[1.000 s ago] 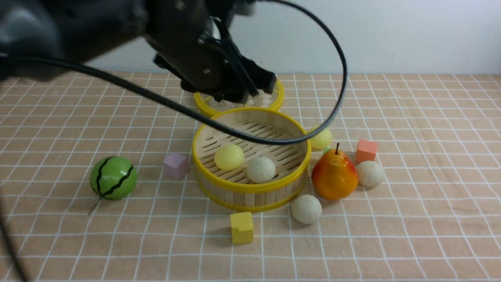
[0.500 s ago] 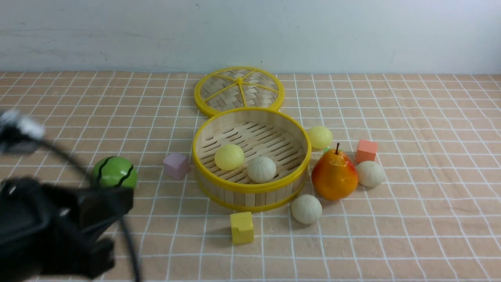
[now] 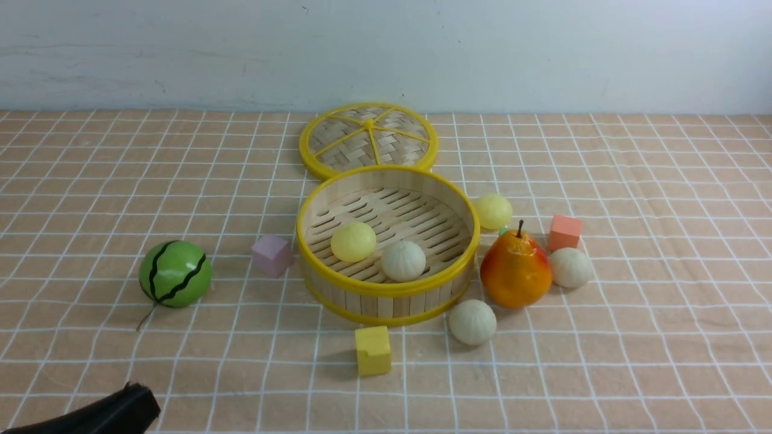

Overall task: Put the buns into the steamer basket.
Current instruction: Use the right arm to grab a steamed stuffed bun, then use the right arm to put the steamed stuffed bun into the steamer, then use the right arm to grab a steamed stuffed bun, then use the right arm to put the steamed stuffed bun into the steamer

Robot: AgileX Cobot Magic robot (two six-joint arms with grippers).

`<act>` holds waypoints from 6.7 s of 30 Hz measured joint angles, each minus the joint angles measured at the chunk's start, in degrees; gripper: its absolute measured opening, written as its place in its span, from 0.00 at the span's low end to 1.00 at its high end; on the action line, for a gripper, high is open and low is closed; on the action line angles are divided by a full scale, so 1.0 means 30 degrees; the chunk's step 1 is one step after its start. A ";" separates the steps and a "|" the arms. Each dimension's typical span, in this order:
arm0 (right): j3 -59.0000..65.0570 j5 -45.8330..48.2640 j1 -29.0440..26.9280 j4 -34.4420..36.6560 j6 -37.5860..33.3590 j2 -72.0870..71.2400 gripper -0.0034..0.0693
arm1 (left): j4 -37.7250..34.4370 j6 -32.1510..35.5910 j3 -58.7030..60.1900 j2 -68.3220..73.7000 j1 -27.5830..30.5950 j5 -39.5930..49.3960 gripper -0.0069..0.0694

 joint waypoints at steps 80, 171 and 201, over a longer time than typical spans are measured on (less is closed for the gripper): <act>-2.7317 0.5829 0.8936 0.1594 0.1236 3.8113 0.38 | 0.0000 -0.0107 0.0036 0.0335 0.0000 0.1110 0.09; -2.9784 0.5953 0.2859 0.1038 0.0485 3.9391 0.07 | 0.0000 -0.0107 0.0036 0.0335 0.0000 0.1110 0.20; -3.4613 -0.0473 0.7213 0.6886 -0.2977 4.2718 0.35 | 0.0000 -0.0107 0.0036 0.0335 0.0000 0.1110 0.24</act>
